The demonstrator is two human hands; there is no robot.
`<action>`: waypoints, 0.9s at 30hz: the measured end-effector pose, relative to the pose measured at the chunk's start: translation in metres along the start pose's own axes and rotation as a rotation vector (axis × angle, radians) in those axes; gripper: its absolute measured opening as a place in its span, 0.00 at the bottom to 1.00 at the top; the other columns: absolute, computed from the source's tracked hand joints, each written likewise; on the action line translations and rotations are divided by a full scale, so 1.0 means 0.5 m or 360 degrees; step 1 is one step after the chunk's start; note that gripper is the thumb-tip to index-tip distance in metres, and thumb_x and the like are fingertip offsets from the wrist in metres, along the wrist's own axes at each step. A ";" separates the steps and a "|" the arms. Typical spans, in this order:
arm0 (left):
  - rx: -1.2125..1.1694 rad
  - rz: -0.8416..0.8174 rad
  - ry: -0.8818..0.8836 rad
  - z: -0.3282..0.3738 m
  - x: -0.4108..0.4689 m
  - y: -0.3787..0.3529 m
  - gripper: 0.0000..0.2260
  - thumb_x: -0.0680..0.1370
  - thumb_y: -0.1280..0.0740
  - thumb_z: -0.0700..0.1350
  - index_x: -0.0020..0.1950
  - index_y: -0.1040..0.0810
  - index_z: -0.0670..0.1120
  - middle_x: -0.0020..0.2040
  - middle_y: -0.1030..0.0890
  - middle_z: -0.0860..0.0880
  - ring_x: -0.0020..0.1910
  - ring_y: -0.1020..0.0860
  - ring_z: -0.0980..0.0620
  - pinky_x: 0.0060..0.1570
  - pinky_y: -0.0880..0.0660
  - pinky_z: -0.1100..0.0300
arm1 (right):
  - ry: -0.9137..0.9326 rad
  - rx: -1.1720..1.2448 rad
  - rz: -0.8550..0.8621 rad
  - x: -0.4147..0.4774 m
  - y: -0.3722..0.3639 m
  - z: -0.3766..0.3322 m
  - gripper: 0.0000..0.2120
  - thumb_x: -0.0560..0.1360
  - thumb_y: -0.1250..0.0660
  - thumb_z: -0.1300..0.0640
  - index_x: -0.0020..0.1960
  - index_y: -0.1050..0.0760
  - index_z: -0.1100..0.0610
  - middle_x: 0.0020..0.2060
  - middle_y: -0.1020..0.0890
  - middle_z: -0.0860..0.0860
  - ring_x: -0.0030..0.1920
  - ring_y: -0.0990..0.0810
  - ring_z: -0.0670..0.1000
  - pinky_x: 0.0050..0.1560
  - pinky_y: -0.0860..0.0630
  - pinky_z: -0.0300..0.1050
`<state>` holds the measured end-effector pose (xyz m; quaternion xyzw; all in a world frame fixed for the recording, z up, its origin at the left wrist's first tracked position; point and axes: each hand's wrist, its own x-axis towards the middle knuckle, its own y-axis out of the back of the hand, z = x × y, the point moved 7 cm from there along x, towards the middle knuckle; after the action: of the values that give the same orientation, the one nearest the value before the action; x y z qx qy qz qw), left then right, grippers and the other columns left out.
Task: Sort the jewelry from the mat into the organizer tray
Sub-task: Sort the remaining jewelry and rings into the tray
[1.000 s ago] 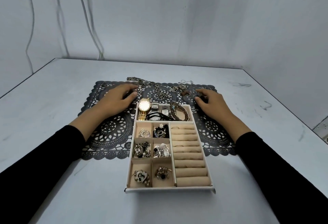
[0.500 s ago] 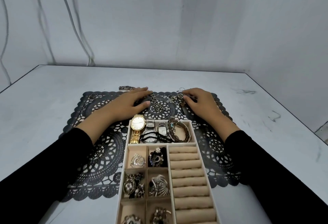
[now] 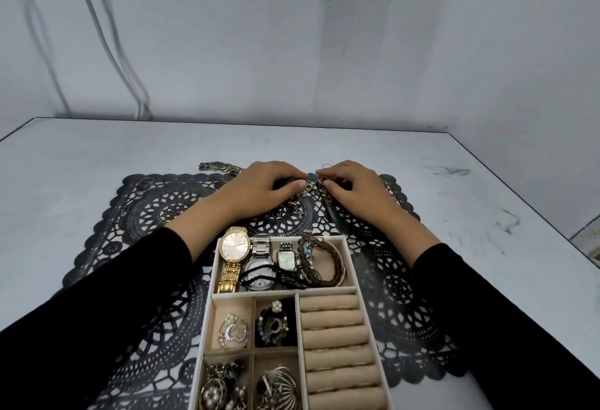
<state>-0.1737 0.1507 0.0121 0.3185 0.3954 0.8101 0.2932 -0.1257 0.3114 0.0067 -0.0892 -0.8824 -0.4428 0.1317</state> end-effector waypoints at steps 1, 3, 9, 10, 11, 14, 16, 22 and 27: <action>0.0004 0.0010 -0.0014 0.004 0.005 -0.001 0.14 0.80 0.35 0.54 0.62 0.19 0.51 0.59 0.18 0.55 0.57 0.23 0.58 0.59 0.27 0.60 | 0.0006 0.0008 -0.0014 0.002 -0.001 -0.001 0.12 0.76 0.34 0.56 0.58 0.20 0.50 0.53 0.20 0.49 0.56 0.24 0.47 0.60 0.30 0.42; 0.0005 0.0030 -0.0013 0.006 0.010 -0.004 0.13 0.78 0.32 0.53 0.60 0.18 0.50 0.57 0.18 0.54 0.56 0.22 0.57 0.58 0.27 0.60 | 0.0009 0.0025 -0.0038 0.006 -0.002 -0.002 0.11 0.76 0.34 0.57 0.57 0.19 0.50 0.52 0.20 0.50 0.55 0.24 0.47 0.59 0.29 0.43; -0.0204 0.0093 0.0072 -0.004 0.010 -0.003 0.08 0.75 0.27 0.50 0.53 0.15 0.51 0.53 0.18 0.56 0.53 0.21 0.60 0.59 0.26 0.58 | -0.0069 0.0129 0.0006 0.002 0.004 0.005 0.06 0.74 0.31 0.57 0.52 0.21 0.53 0.46 0.21 0.46 0.47 0.24 0.46 0.49 0.29 0.38; -0.0239 0.0101 0.0084 -0.005 0.009 -0.002 0.08 0.75 0.27 0.49 0.52 0.15 0.51 0.53 0.18 0.56 0.53 0.21 0.60 0.59 0.25 0.57 | -0.0082 0.0158 0.0032 0.001 0.006 0.007 0.06 0.74 0.31 0.57 0.50 0.21 0.53 0.44 0.21 0.45 0.46 0.24 0.46 0.47 0.29 0.36; -0.0273 0.0107 0.0097 -0.006 0.010 -0.002 0.07 0.74 0.26 0.49 0.51 0.14 0.51 0.52 0.18 0.56 0.53 0.21 0.59 0.59 0.25 0.55 | -0.0094 0.0183 0.0058 0.001 0.009 0.009 0.05 0.74 0.31 0.58 0.49 0.21 0.54 0.42 0.21 0.45 0.45 0.24 0.46 0.46 0.29 0.33; -0.0338 0.0107 0.0129 -0.007 0.008 -0.003 0.05 0.74 0.26 0.47 0.49 0.15 0.51 0.50 0.17 0.55 0.52 0.20 0.57 0.58 0.24 0.52 | -0.0115 0.0262 0.0106 0.000 0.013 0.013 0.04 0.73 0.30 0.60 0.47 0.20 0.55 0.39 0.20 0.47 0.41 0.24 0.45 0.41 0.31 0.27; -0.0360 0.0116 0.0145 -0.008 0.006 -0.004 0.04 0.74 0.26 0.47 0.48 0.15 0.51 0.49 0.16 0.56 0.52 0.20 0.57 0.58 0.24 0.51 | -0.0123 0.0358 0.0125 0.001 0.014 0.014 0.03 0.72 0.29 0.61 0.46 0.20 0.56 0.39 0.19 0.49 0.40 0.24 0.45 0.42 0.29 0.29; -0.0494 0.0190 0.0213 -0.007 -0.002 0.009 0.04 0.76 0.29 0.48 0.49 0.16 0.52 0.46 0.15 0.57 0.48 0.19 0.63 0.52 0.26 0.67 | -0.0196 0.0749 0.0222 0.001 0.031 0.021 0.04 0.71 0.27 0.63 0.45 0.20 0.57 0.37 0.20 0.48 0.38 0.22 0.42 0.43 0.25 0.33; -0.0763 0.0249 0.0267 -0.007 -0.009 0.018 0.05 0.77 0.29 0.44 0.51 0.17 0.47 0.45 0.15 0.50 0.44 0.18 0.60 0.45 0.26 0.72 | -0.0275 0.0957 0.0263 -0.003 0.034 0.028 0.05 0.71 0.27 0.63 0.45 0.19 0.54 0.40 0.17 0.52 0.40 0.20 0.45 0.44 0.22 0.37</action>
<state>-0.1755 0.1412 0.0167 0.2013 0.1894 0.9244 0.2629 -0.1218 0.3326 0.0113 -0.1547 -0.9714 -0.1408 0.1123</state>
